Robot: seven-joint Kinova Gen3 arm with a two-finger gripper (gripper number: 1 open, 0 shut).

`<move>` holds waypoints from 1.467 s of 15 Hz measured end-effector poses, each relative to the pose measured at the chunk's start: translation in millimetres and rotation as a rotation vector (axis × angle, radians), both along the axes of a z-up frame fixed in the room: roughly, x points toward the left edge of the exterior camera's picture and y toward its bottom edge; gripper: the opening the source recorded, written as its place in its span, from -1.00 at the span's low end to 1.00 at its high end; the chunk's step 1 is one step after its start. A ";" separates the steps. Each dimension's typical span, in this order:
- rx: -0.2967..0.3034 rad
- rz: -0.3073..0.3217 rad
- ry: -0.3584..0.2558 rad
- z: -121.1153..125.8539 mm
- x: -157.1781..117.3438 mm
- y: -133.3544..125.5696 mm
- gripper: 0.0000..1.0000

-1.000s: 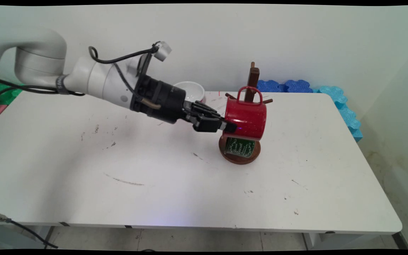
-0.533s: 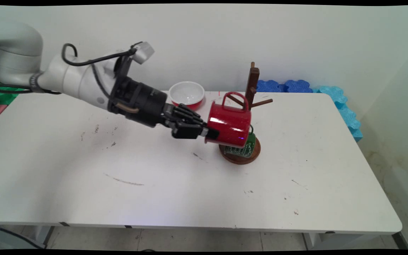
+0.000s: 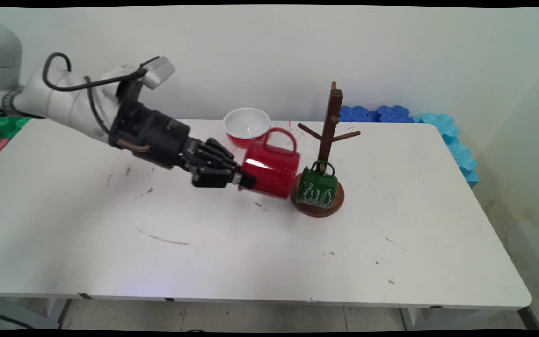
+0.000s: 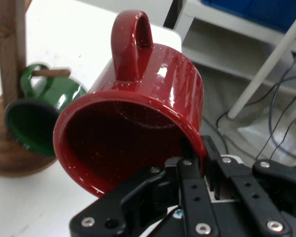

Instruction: Place the picked object on the table

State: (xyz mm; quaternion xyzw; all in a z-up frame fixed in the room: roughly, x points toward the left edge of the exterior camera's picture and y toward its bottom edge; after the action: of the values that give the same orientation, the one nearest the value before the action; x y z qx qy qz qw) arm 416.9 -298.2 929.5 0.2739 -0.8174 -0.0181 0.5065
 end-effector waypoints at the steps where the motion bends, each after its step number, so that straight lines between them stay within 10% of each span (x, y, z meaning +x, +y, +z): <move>1: -0.006 -0.003 -0.015 0.1 6.0 1.1 -1.00; 13: -0.126 -0.015 -0.249 1.3 64.3 -6.9 -1.00; 22: -0.241 -0.030 -0.453 -5.6 56.3 -33.0 -1.00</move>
State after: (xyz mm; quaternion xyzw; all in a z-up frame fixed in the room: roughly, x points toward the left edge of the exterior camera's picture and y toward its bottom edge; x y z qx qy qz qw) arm 473.2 -331.1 923.9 0.1966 -0.9102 0.1336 0.3392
